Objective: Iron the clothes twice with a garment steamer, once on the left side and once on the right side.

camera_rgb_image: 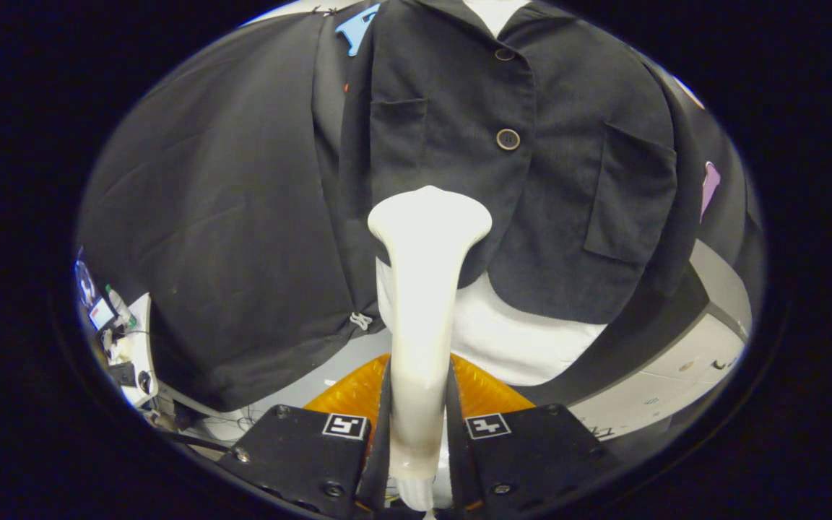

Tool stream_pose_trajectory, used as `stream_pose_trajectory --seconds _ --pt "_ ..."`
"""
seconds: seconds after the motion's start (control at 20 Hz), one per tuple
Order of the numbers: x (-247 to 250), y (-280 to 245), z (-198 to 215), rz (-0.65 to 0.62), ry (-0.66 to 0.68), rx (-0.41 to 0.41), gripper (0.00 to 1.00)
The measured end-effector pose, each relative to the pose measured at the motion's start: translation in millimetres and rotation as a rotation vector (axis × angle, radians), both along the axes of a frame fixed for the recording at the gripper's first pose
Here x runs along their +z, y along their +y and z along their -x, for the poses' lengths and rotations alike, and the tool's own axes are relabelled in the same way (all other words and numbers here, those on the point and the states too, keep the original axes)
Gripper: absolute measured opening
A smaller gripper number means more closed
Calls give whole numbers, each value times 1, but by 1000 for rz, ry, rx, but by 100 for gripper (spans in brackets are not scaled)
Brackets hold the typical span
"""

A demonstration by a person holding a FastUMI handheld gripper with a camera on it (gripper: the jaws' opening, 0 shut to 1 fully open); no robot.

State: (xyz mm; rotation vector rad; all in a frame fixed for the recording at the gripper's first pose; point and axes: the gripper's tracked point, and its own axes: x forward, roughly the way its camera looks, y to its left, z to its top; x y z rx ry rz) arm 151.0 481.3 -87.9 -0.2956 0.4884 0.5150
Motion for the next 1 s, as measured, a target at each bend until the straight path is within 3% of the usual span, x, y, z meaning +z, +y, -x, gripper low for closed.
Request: stream_pose_trajectory --seconds 0.5,1.0 --pt "1 -84 23 -39 20 -42 36" --pt "15 -266 84 -175 -3 -254 36"
